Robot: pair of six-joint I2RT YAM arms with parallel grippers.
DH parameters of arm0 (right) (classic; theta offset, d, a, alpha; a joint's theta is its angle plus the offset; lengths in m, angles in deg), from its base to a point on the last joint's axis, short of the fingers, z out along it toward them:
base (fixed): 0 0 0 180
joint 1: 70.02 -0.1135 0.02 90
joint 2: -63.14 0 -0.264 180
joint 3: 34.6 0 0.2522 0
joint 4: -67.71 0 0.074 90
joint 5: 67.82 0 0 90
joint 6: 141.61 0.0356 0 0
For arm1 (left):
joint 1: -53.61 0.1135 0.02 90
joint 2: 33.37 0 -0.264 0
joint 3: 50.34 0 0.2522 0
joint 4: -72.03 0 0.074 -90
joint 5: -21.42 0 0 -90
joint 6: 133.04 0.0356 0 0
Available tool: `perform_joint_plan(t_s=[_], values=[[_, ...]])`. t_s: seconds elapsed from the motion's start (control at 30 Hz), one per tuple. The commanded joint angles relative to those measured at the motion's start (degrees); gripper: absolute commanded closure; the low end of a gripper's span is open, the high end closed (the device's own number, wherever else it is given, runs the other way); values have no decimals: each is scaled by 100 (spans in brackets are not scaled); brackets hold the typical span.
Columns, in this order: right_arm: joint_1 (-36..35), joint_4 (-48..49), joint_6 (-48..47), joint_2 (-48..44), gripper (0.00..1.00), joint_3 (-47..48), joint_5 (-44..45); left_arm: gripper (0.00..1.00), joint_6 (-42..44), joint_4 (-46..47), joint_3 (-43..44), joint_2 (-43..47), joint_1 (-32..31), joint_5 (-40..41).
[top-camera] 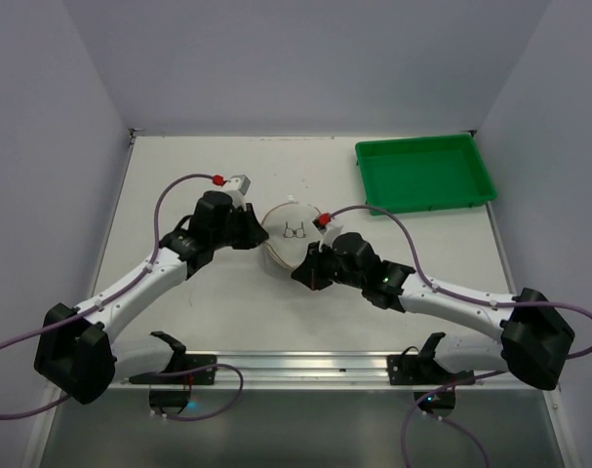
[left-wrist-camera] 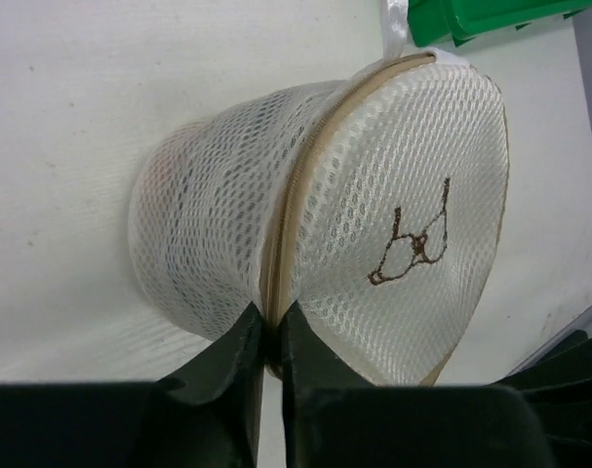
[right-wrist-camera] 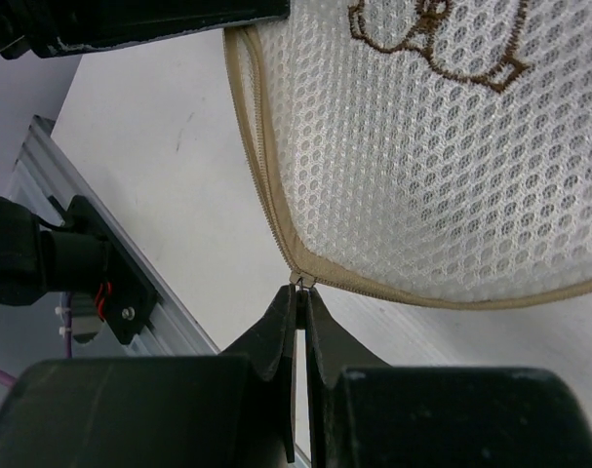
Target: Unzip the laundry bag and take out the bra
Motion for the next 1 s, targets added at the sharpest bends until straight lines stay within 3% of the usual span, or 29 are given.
perform_joint_plan(t_s=[0.0,0.03,0.07,0.17,0.27,0.37,0.53,0.7,0.73,0.8,0.83,0.97], values=[[-89,80,80,263,100,372,-416,80,779,17,421,-112,291,380],[-97,194,142,308,100,416,-399,72,709,-10,412,-94,291,362],[-106,273,195,369,100,451,-381,52,621,-54,404,-77,300,336],[-106,581,388,632,100,566,-293,15,86,-405,307,72,300,528],[-106,748,582,949,100,741,-267,2,-643,-458,-96,554,300,529],[-115,854,705,1169,100,865,-258,2,-1425,-29,-711,1072,282,249],[-115,915,714,1266,100,935,-214,14,-1999,596,-1091,1312,-7,141],[-115,907,705,1187,100,839,-153,35,-2218,850,-1152,935,-535,327],[-115,907,697,1161,100,821,-152,47,-2245,921,-1178,873,-544,231],[-115,828,644,1073,100,760,-144,60,-2245,1018,-1196,759,-562,221],[-124,784,609,1029,100,742,-135,73,-2219,1010,-1187,750,-570,282],[-115,538,416,722,100,497,-100,98,-2026,904,-1038,758,-553,353]])
